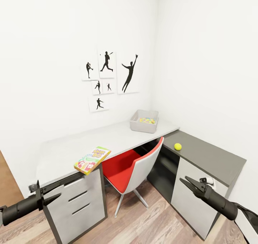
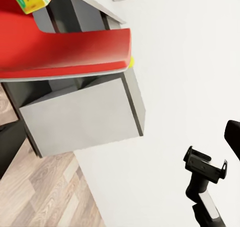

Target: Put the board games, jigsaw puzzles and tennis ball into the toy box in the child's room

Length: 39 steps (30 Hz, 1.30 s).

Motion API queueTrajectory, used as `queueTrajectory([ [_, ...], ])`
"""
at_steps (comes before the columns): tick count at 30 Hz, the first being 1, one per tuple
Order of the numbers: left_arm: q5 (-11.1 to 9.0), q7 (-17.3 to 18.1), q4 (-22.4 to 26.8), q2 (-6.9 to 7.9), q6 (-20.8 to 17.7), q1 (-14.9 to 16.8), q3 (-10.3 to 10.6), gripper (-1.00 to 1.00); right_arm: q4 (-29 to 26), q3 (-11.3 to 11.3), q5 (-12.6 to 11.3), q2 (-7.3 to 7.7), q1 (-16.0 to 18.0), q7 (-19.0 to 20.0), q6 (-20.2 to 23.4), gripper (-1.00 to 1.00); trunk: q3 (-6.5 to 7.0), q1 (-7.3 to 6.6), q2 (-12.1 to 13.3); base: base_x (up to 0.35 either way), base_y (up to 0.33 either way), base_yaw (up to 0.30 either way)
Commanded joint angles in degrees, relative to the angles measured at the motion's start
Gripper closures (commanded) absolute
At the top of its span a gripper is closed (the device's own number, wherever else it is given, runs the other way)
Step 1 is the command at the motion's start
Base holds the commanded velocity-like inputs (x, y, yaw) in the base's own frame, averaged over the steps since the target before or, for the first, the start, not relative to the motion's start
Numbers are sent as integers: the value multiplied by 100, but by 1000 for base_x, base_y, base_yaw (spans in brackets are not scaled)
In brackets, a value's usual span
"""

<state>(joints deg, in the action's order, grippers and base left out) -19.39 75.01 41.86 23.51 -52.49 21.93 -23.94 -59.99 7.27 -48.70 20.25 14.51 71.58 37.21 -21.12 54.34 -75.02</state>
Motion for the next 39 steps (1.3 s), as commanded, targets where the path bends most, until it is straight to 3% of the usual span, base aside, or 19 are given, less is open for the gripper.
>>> queueTrajectory([
  [1,-12,2,-3,1,-54,4,-4,-100,-1,-2,-24,-1,1,16,47,-100,-7,0,-4,0,0,0],
  [4,-12,-14,-7,3,-61,3,-25,-100,5,-4,-16,-8,-3,41,46,-100,-7,0,-4,0,0,0],
  [12,-8,-44,-22,-8,-63,1,-415,-100,25,0,-1,-13,-9,58,21,-100,-150,176,-325,0,0,0],
  [16,-5,-50,-26,-11,-56,0,-505,-100,29,0,0,-17,-9,58,12,-100,-150,176,-325,0,0,0],
  [30,-10,-62,-29,-60,-27,1,-570,-100,31,-6,6,-21,-10,-21,5,-100,-150,176,-325,0,0,0],
  [39,-12,-277,-37,-107,-17,0,-596,-100,38,-8,8,-21,-10,-37,5,-100,-150,176,-325,32,-20,0],
])
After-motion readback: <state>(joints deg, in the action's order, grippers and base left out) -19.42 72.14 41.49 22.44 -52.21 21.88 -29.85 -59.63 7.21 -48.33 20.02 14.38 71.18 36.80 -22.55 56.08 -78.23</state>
